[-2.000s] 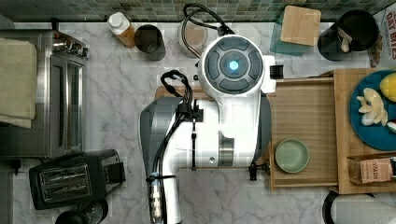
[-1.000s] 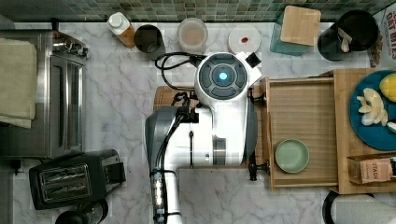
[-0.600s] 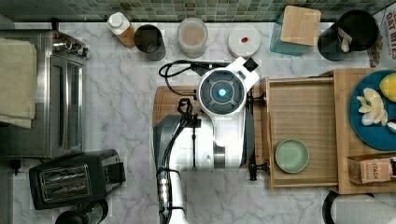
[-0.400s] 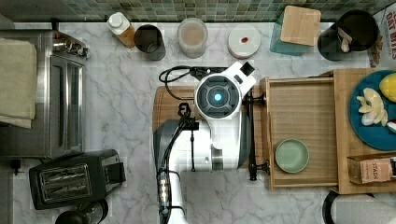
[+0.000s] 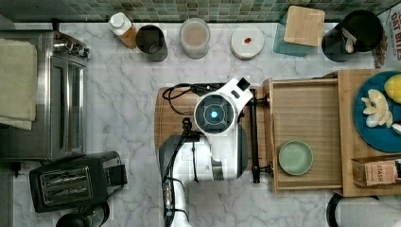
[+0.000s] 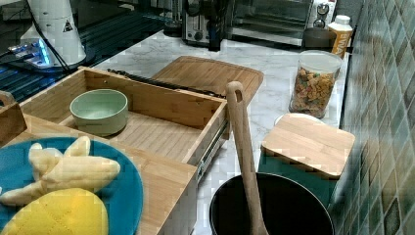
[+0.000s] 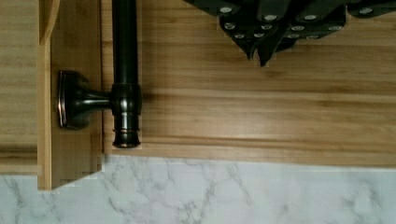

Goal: Close the drawer.

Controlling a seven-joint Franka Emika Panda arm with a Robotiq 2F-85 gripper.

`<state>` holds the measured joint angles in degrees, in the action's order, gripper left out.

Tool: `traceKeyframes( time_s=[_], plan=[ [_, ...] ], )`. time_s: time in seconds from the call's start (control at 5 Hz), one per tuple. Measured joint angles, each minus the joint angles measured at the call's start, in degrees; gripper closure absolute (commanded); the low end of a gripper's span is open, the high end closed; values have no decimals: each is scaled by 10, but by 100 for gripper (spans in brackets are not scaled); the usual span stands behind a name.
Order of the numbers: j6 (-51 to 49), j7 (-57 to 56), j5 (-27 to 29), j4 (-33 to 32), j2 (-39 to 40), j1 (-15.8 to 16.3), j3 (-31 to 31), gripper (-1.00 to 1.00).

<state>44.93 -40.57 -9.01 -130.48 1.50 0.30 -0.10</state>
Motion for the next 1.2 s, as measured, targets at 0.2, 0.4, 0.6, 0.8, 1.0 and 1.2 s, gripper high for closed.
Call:
traceKeyframes(
  time_s=[0.2, 0.4, 0.6, 0.8, 1.0, 1.2],
  plan=[
    [2, 0, -21, -32, 2, -4, -4, 100],
    [57, -3, -21, -54, 20, -5, -12, 100],
    [67, -4, -21, -55, 44, -5, -20, 100],
    [70, -4, -21, -55, 58, -9, -27, 100],
    [64, -25, -21, -55, 61, -18, -27, 100],
    [59, -39, -22, -53, 61, -21, -39, 100]
  ],
)
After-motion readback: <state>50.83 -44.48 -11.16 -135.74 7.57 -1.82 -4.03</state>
